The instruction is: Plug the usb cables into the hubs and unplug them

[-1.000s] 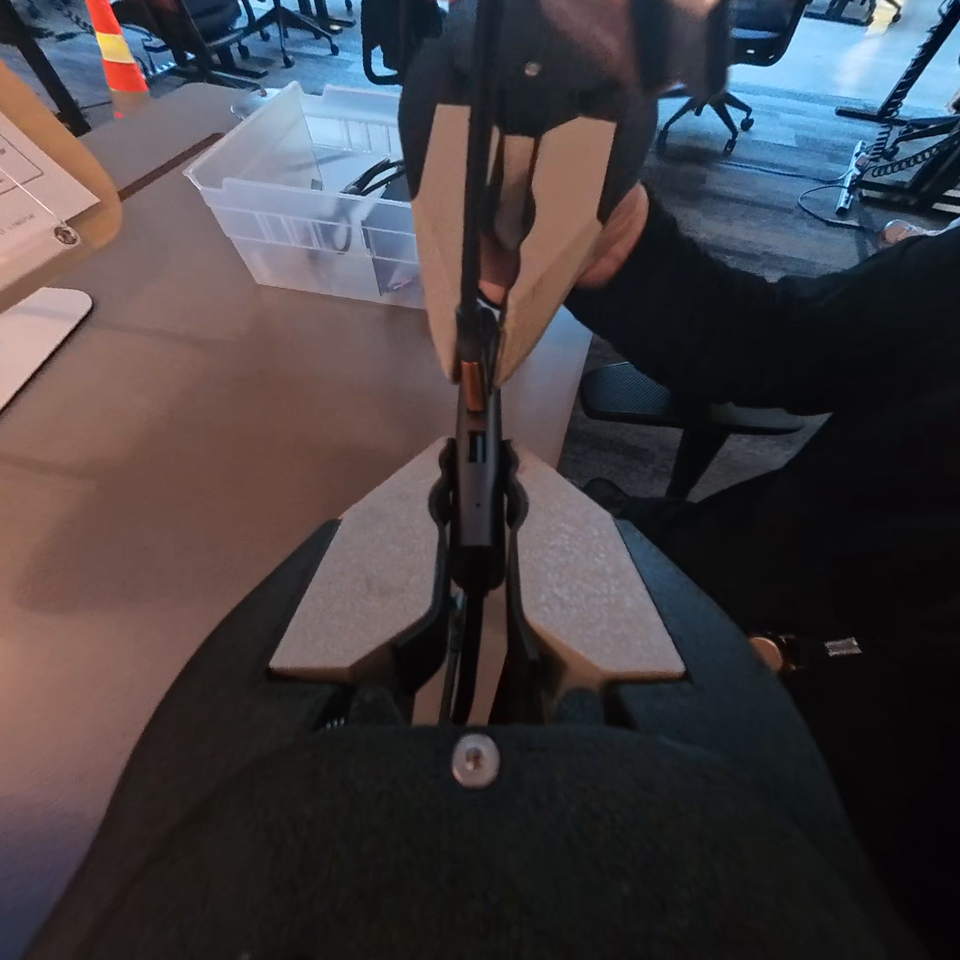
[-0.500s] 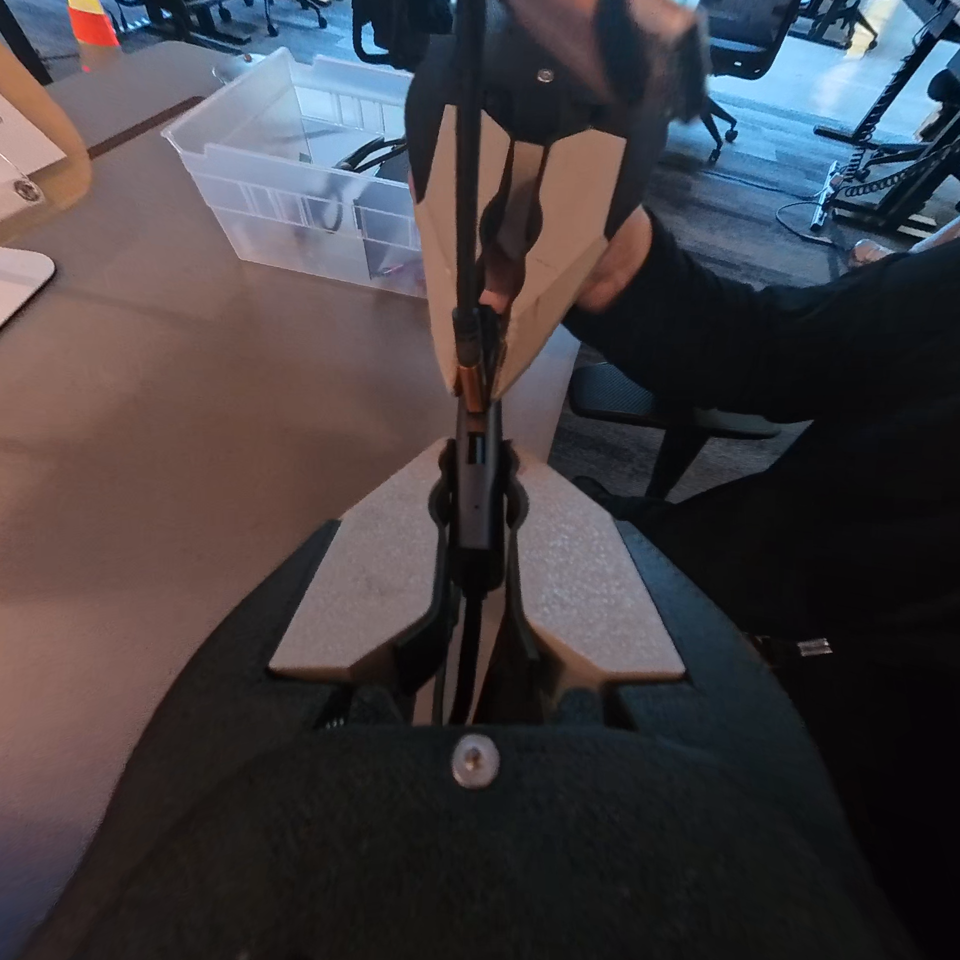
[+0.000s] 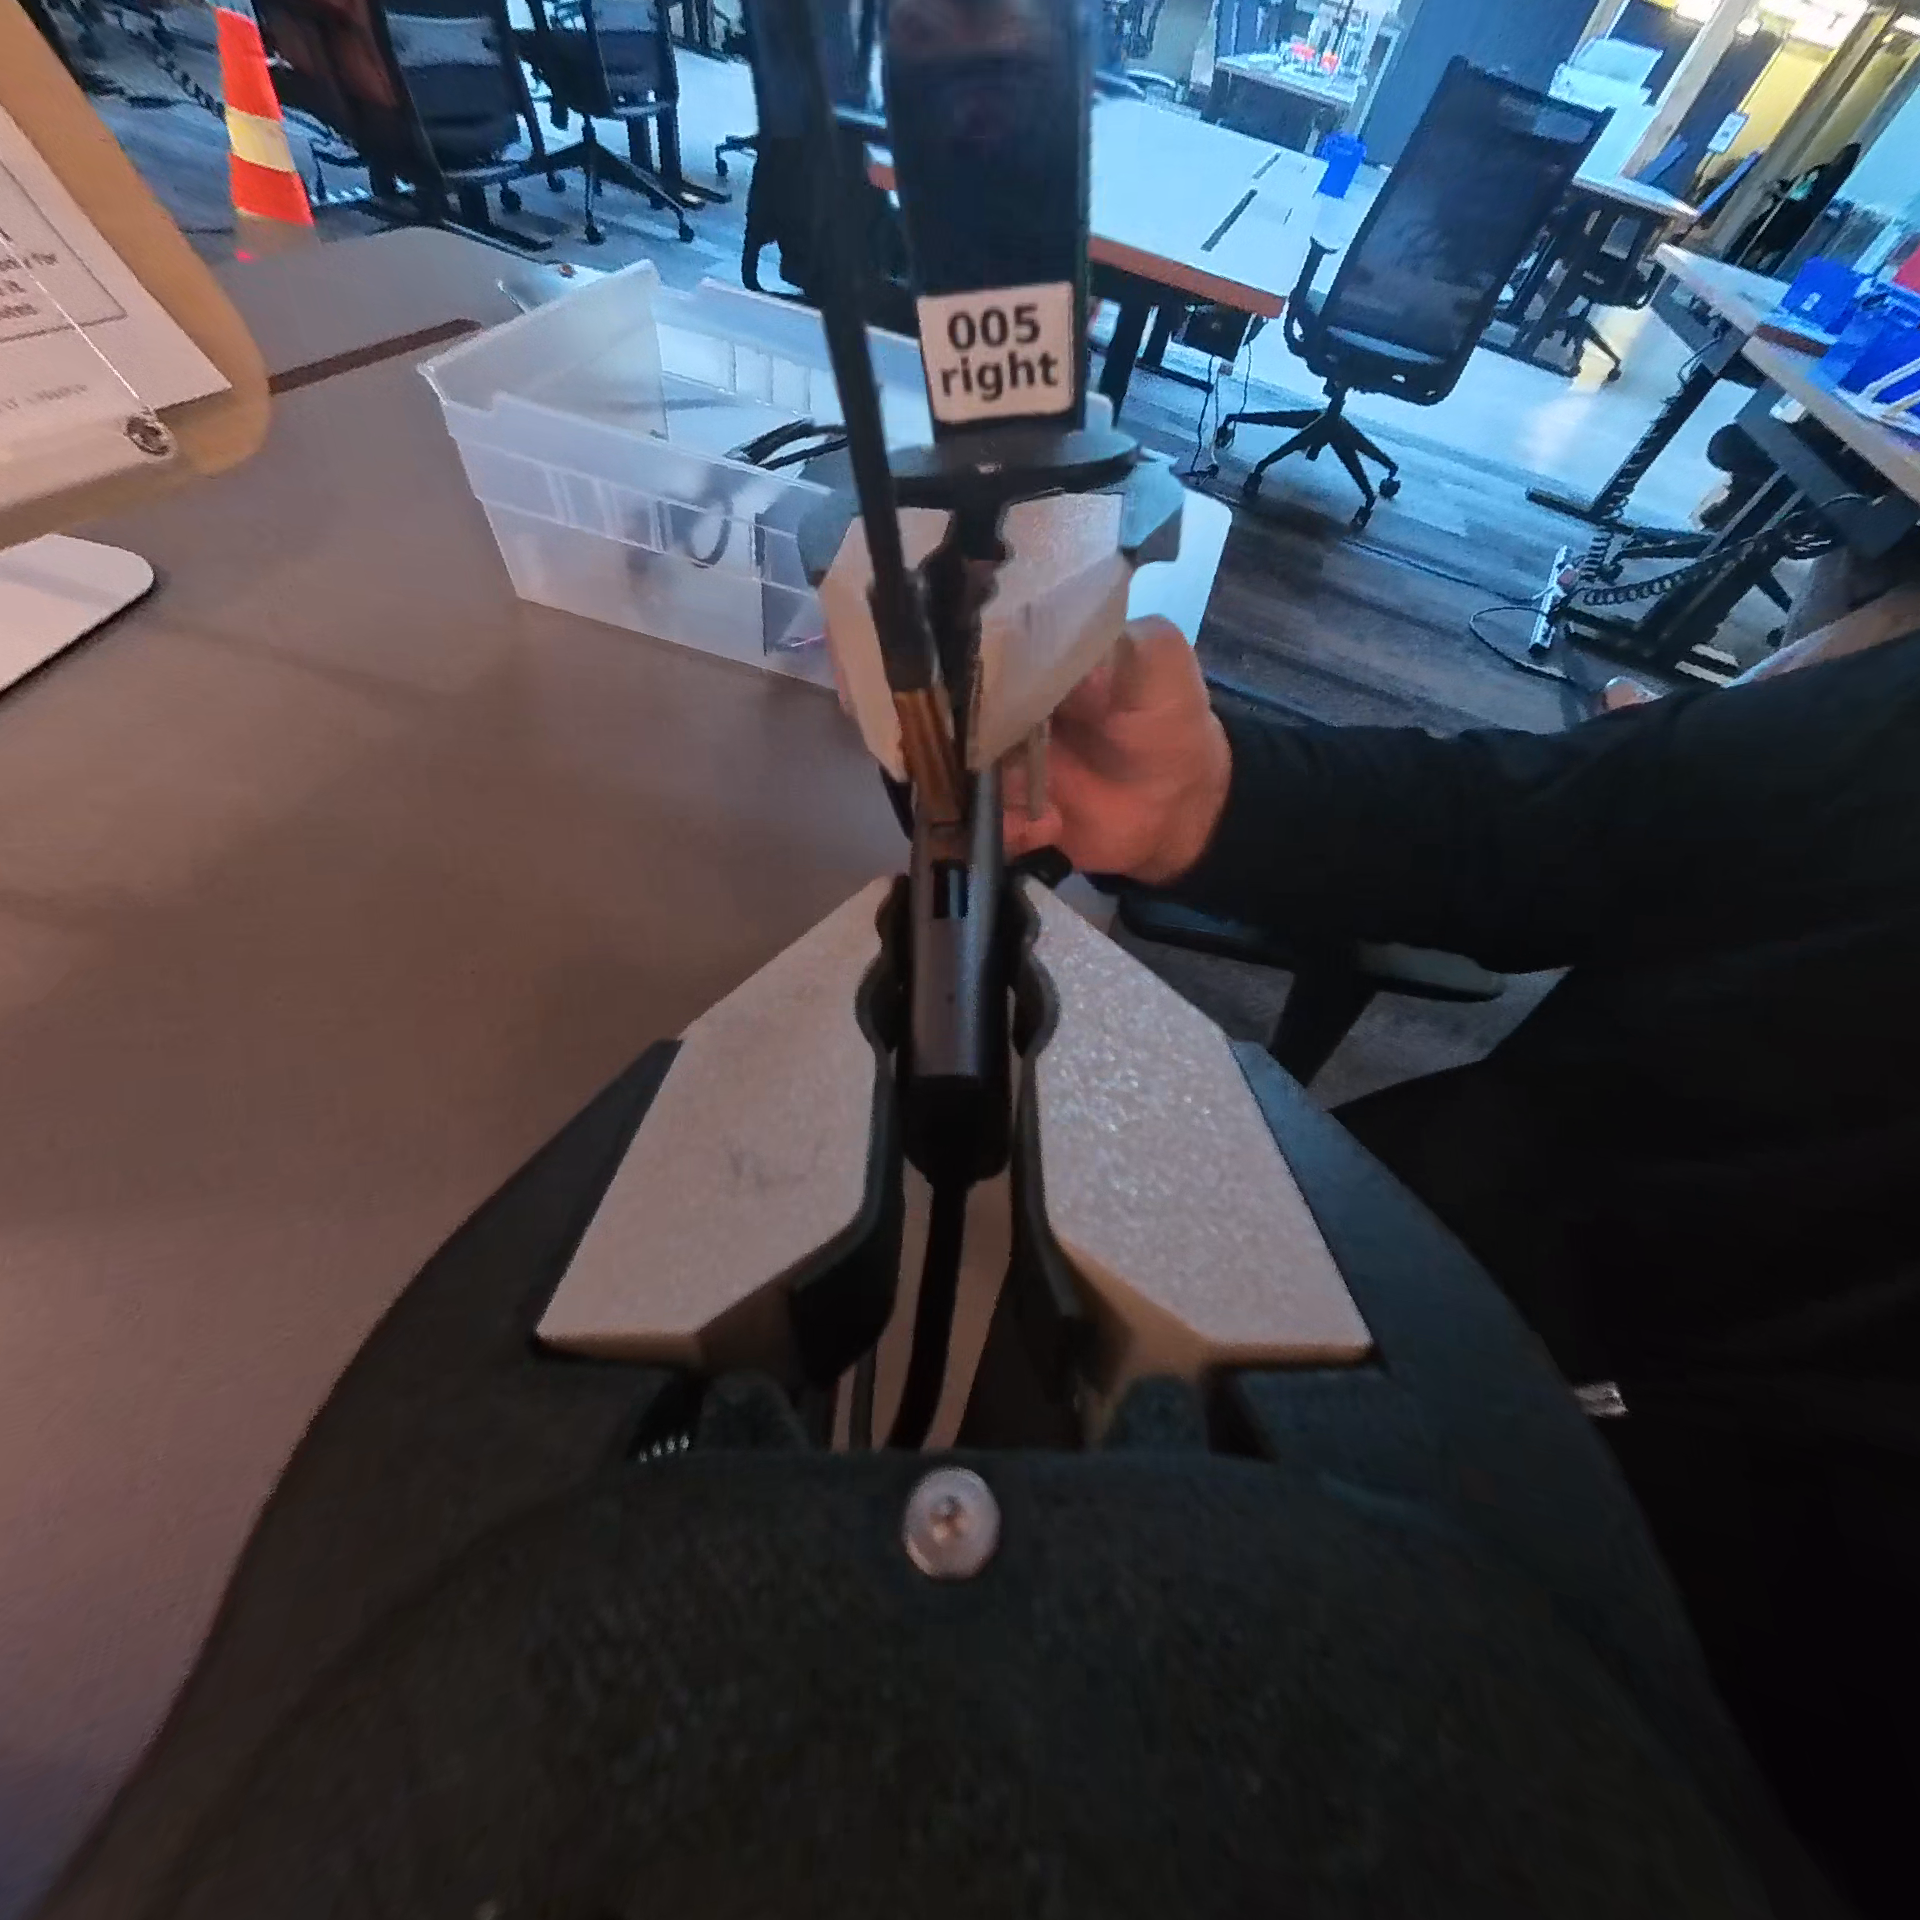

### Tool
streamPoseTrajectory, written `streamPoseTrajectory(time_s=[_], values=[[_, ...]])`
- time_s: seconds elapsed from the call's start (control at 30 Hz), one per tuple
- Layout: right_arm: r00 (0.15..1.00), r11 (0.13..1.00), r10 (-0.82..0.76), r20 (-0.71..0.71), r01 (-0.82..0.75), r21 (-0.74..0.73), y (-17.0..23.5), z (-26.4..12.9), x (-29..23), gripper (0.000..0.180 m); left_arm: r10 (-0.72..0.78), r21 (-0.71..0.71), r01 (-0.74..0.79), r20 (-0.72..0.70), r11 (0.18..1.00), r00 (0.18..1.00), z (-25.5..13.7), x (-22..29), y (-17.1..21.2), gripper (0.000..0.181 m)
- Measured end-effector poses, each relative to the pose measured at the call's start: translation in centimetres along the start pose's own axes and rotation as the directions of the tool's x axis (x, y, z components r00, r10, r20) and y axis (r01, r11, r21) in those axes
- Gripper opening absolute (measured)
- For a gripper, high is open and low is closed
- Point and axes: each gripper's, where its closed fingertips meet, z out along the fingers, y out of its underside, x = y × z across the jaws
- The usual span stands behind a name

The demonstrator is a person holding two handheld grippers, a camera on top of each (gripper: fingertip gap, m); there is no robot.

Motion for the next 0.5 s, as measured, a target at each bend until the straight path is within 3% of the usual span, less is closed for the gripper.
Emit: streamPoseTrajectory(time_s=[0.07,0.1,0.23,0.37,0.43,0.5], values=[[0.999,0.985,0.044,-0.010,-0.041,0.169,-2.4,-0.9,0.5,0.002,0.034,-0.089,-0.032,0.025,0.996,0.999,1.1,0.0,1.6,0.014],[0.999,0.986,0.031,-0.023,-0.026,0.165,-2.9,-1.2,0.7,0.002,0.067,-0.144,-0.058,0.057,0.988,0.996,2.0,-0.1,2.7,0.014],[0.970,0.981,-0.188,-0.154,0.193,0.015,-3.5,-2.2,0.3,0.002,0.114,-0.149,-0.100,0.086,0.984,0.990,2.4,-0.1,2.2,0.015],[0.936,0.961,-0.278,-0.217,0.272,-0.056,-5.2,-4.0,-0.7,0.003,0.135,-0.141,-0.115,0.137,0.983,0.981,0.5,-0.9,1.5,0.014],[0.906,0.946,-0.325,-0.270,0.313,-0.088,-6.9,-6.3,-1.1,0.003,0.147,-0.128,-0.127,0.168,0.984,0.975,-0.5,-1.2,1.0,0.014],[0.845,0.915,-0.399,-0.355,0.341,-0.216,-8.0,-9.9,-1.1,0.003,0.161,-0.118,-0.141,0.187,0.983,0.969,-1.3,-1.3,0.6,0.014]])
